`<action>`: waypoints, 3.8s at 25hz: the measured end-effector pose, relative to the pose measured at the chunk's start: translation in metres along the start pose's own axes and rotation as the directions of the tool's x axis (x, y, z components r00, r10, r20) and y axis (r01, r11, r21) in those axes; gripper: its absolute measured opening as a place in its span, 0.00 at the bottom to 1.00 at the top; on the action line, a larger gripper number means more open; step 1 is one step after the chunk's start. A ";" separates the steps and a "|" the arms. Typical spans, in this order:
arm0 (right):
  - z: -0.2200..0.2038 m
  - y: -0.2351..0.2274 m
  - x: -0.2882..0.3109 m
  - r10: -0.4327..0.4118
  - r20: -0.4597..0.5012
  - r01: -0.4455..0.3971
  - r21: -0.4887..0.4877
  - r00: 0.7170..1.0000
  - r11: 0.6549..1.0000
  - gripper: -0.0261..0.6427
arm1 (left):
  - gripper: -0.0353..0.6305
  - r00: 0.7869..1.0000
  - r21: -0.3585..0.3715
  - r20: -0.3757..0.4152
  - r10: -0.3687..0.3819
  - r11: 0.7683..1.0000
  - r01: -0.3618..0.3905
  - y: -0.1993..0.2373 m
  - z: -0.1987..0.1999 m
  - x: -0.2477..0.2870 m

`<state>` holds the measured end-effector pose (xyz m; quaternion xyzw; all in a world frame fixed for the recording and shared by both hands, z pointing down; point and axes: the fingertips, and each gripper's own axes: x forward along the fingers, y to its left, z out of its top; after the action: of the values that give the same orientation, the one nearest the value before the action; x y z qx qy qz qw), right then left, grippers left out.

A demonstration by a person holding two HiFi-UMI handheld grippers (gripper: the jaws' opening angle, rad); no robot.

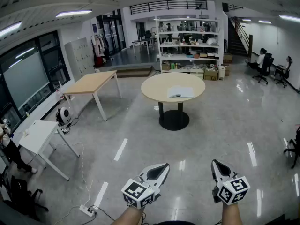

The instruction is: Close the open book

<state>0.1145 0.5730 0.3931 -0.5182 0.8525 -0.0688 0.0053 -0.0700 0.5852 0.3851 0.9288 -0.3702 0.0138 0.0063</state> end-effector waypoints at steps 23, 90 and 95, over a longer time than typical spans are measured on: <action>-0.002 0.028 0.020 -0.005 -0.009 0.005 -0.033 1.000 0.999 0.04 | 0.04 0.999 -0.019 -0.005 -0.046 0.999 0.046 0.019 -0.004 -0.010; 0.065 -0.291 0.753 0.077 -0.089 -0.087 -0.117 0.993 0.989 0.04 | 0.04 0.996 -0.115 -0.059 -0.074 0.991 0.066 0.616 -0.027 0.527; 0.063 -0.317 0.809 0.083 -0.097 -0.094 -0.109 0.992 0.990 0.04 | 0.04 0.994 -0.109 -0.067 -0.082 0.991 0.075 0.656 -0.031 0.568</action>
<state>0.0249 -0.2931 0.4196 -0.4755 0.8765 -0.0439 -0.0604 -0.1095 -0.2810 0.4347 0.9399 -0.3332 0.0270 0.0693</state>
